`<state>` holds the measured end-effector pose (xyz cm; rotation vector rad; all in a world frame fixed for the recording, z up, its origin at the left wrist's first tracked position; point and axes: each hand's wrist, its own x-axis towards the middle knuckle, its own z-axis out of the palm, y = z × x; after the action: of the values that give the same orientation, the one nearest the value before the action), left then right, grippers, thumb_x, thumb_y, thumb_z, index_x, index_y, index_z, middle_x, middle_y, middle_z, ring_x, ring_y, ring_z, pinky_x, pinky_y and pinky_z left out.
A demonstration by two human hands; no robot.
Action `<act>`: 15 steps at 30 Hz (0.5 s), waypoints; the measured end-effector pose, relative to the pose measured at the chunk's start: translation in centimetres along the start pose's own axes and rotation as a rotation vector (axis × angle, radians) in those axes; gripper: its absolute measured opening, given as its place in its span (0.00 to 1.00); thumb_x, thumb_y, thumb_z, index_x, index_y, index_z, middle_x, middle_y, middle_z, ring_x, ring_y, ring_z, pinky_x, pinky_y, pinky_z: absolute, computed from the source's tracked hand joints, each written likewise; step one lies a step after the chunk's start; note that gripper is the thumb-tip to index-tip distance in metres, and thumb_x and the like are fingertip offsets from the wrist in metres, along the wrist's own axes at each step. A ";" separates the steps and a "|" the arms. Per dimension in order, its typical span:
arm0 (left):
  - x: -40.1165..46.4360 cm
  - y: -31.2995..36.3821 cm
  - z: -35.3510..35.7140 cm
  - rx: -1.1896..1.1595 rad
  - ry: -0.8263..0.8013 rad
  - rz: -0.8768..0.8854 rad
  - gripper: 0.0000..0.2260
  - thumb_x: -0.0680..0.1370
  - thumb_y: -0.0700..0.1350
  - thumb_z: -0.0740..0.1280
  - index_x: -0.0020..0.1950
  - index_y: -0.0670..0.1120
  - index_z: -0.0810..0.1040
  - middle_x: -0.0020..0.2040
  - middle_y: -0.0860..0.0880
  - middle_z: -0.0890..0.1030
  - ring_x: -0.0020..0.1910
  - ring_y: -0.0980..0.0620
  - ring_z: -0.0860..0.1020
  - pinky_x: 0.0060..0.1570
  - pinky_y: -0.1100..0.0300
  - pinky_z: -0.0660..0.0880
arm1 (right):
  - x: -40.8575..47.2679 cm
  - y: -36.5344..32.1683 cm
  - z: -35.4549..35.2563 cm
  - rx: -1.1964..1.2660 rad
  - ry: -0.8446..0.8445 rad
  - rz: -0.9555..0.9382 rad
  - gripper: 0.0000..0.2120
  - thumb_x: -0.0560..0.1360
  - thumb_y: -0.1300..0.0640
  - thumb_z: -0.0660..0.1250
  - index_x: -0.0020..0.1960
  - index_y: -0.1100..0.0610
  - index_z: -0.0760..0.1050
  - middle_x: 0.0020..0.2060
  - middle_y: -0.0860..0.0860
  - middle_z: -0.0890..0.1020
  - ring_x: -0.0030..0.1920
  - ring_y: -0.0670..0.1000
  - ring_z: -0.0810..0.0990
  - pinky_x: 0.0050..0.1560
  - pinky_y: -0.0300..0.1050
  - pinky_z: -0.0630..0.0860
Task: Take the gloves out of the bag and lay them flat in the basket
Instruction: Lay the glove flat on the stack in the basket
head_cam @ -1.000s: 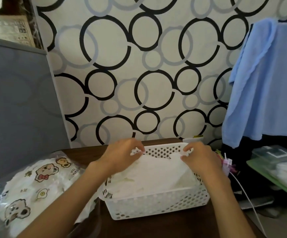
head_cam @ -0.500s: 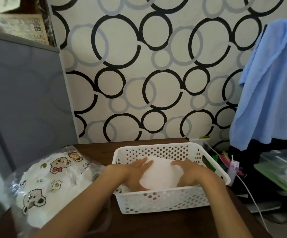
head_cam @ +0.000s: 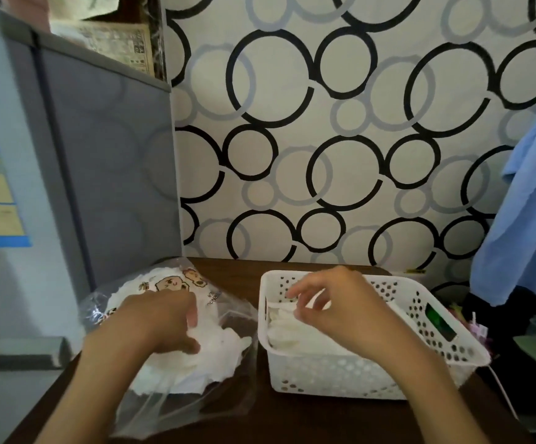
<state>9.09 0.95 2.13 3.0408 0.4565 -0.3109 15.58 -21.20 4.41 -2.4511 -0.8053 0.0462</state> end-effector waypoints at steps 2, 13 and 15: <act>0.9 -0.6 0.3 -0.063 0.036 -0.006 0.05 0.76 0.50 0.68 0.51 0.57 0.75 0.56 0.55 0.78 0.53 0.54 0.77 0.57 0.55 0.75 | -0.3 -2.5 2.4 -0.041 -0.108 -0.065 0.11 0.76 0.55 0.67 0.57 0.44 0.80 0.51 0.42 0.82 0.49 0.42 0.79 0.50 0.35 0.75; 0.7 -5.0 -0.2 -0.460 0.237 0.204 0.06 0.72 0.44 0.72 0.39 0.56 0.82 0.40 0.63 0.83 0.42 0.63 0.80 0.49 0.54 0.79 | 2.5 -6.3 10.6 -0.402 -0.213 -0.032 0.15 0.79 0.60 0.61 0.66 0.56 0.72 0.64 0.56 0.74 0.63 0.56 0.73 0.61 0.46 0.69; 0.6 -5.1 -0.2 -0.414 0.219 0.230 0.08 0.73 0.44 0.71 0.39 0.57 0.84 0.42 0.63 0.83 0.43 0.61 0.81 0.48 0.55 0.79 | 2.5 -6.0 10.1 -0.379 -0.220 -0.029 0.14 0.80 0.58 0.61 0.65 0.56 0.74 0.62 0.55 0.76 0.62 0.54 0.74 0.60 0.45 0.70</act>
<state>8.16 5.98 2.11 2.6883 0.1502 0.1177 12.41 -10.75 -0.70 -2.8248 -1.0232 0.1694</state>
